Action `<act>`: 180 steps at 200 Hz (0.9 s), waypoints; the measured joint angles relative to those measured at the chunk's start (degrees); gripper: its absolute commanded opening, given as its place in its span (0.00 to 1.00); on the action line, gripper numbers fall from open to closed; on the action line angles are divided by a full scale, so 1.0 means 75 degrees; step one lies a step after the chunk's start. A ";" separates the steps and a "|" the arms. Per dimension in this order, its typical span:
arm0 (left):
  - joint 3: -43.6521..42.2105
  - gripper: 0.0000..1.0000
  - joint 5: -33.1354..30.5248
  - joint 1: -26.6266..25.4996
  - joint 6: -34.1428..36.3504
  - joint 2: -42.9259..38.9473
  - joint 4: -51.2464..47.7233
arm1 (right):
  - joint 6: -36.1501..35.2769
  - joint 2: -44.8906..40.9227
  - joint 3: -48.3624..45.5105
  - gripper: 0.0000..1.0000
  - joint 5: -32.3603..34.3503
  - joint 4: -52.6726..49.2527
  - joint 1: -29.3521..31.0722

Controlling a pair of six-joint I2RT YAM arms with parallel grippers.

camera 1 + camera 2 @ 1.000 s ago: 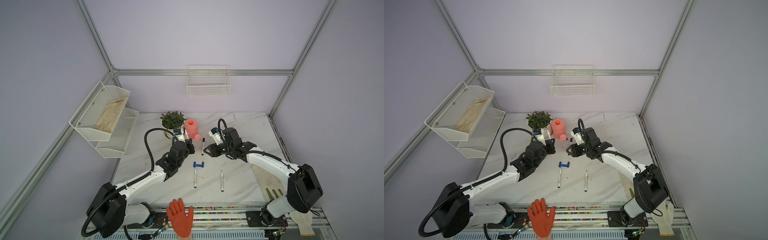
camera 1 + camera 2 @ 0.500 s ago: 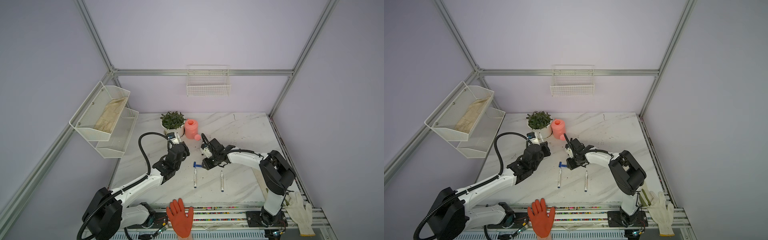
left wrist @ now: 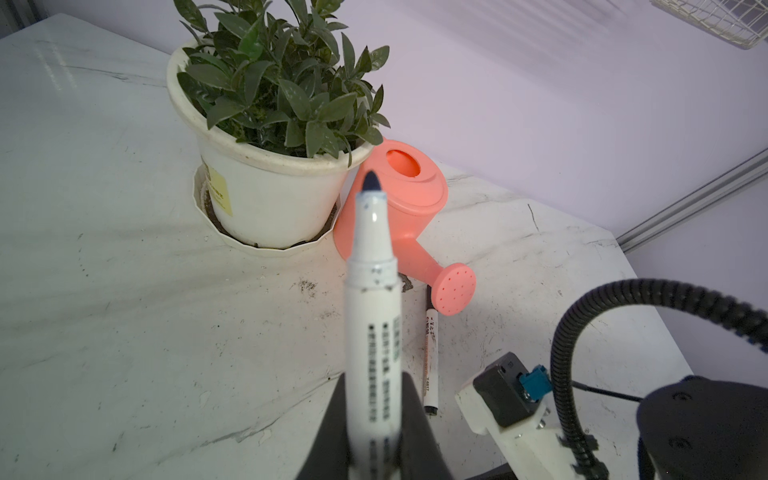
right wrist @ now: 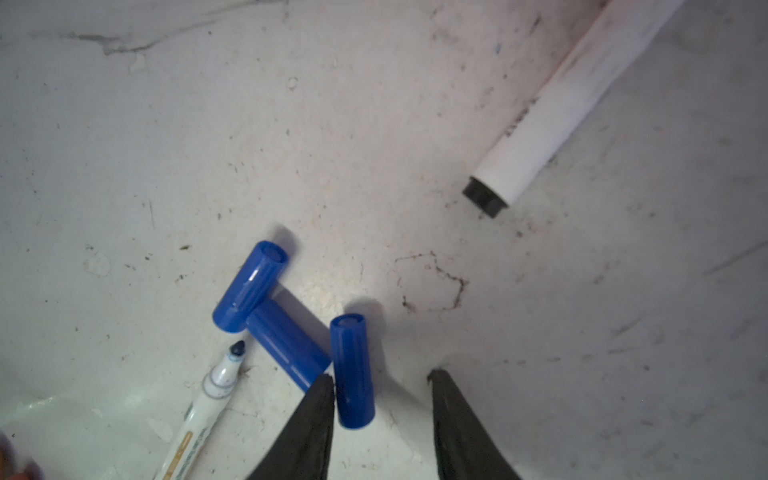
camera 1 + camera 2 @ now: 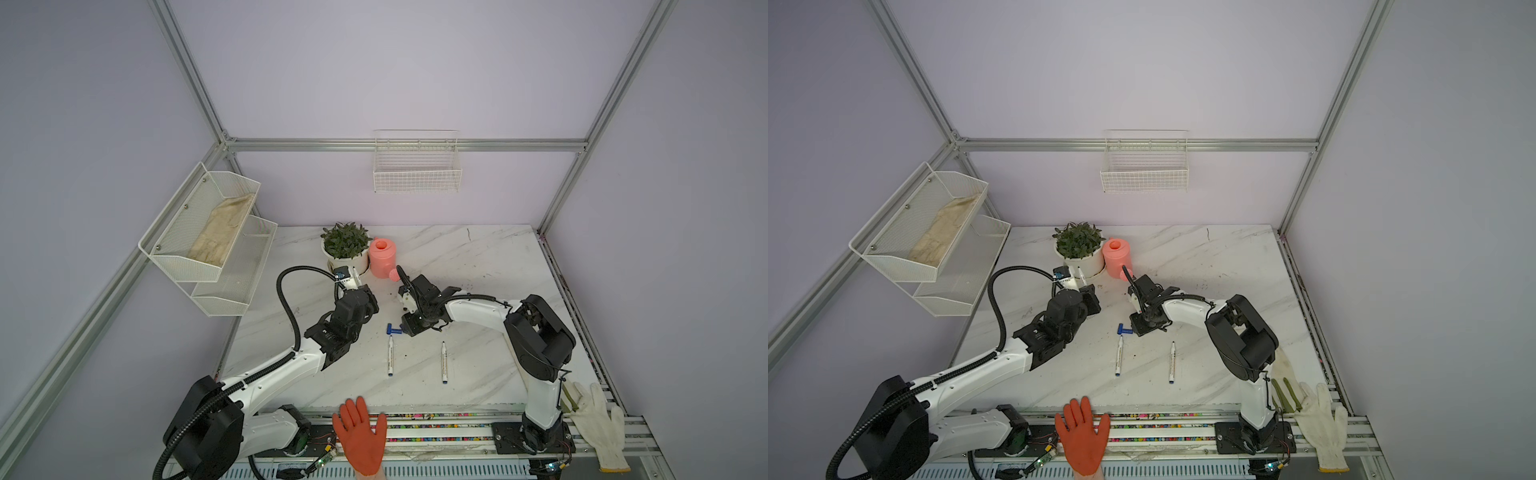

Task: Insert the pens into the pen caps
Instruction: 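Grasp an upright blue cap with the right gripper and lift it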

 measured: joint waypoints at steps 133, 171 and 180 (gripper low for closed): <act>0.0000 0.00 0.0309 0.0000 0.0000 0.0061 0.0047 | -0.0055 0.0204 0.0312 0.37 0.1297 -0.0207 0.0175; -0.0035 0.00 0.0309 0.0000 0.0000 0.0058 0.0055 | -0.0178 0.0315 0.0452 0.34 0.1702 -0.0353 0.0382; -0.0067 0.00 0.0309 0.0000 0.0000 0.0058 0.0061 | -0.0198 0.0347 0.0493 0.34 0.1781 -0.0382 0.0420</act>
